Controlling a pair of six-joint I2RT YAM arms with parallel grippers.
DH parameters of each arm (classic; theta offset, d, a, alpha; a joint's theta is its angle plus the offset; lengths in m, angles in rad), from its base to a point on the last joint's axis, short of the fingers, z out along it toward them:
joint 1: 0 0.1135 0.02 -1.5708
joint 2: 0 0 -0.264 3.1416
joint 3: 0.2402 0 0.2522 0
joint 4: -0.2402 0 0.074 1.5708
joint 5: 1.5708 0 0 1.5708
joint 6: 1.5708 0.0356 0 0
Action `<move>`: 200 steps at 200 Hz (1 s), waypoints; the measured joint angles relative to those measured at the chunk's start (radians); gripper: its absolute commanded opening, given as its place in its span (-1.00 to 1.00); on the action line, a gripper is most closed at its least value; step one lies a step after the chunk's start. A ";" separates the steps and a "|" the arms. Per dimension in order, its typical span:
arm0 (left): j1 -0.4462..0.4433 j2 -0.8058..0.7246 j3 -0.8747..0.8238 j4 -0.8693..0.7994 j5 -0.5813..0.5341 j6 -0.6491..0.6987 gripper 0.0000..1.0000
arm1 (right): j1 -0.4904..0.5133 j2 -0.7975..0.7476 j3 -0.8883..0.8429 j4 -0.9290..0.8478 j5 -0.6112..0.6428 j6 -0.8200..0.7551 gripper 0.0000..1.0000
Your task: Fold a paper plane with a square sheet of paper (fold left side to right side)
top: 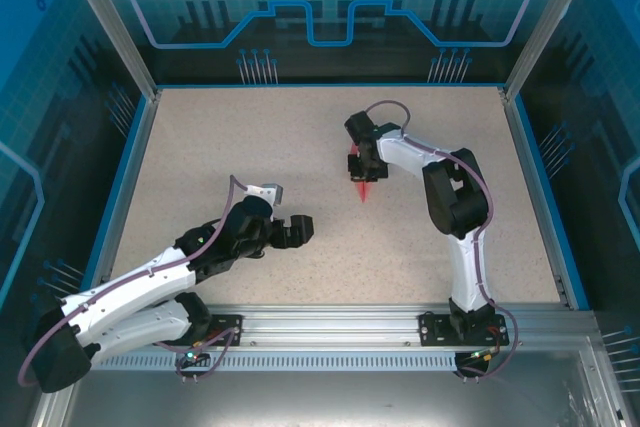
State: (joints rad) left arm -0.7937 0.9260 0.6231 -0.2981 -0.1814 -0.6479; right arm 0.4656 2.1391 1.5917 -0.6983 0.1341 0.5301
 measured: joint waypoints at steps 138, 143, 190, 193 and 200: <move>0.050 -0.013 0.000 -0.024 0.026 0.000 0.98 | 0.018 -0.098 -0.084 -0.017 0.020 -0.070 -0.11; 0.062 -0.017 0.001 -0.027 0.031 0.000 0.97 | 0.019 -0.121 -0.095 -0.019 0.023 -0.074 -0.07; 0.200 -0.048 0.024 -0.064 0.053 0.000 0.97 | 0.020 -0.416 -0.203 -0.024 0.056 -0.122 0.31; 0.210 -0.050 0.027 -0.067 0.051 0.000 0.98 | 0.019 -0.439 -0.212 -0.024 0.058 -0.123 0.34; 0.235 -0.054 0.035 -0.072 0.049 0.000 0.97 | 0.018 -0.488 -0.235 -0.019 0.061 -0.134 0.42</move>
State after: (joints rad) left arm -0.5591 0.8719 0.6579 -0.3702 -0.1322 -0.6479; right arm 0.4831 1.6508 1.3563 -0.7177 0.1955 0.3958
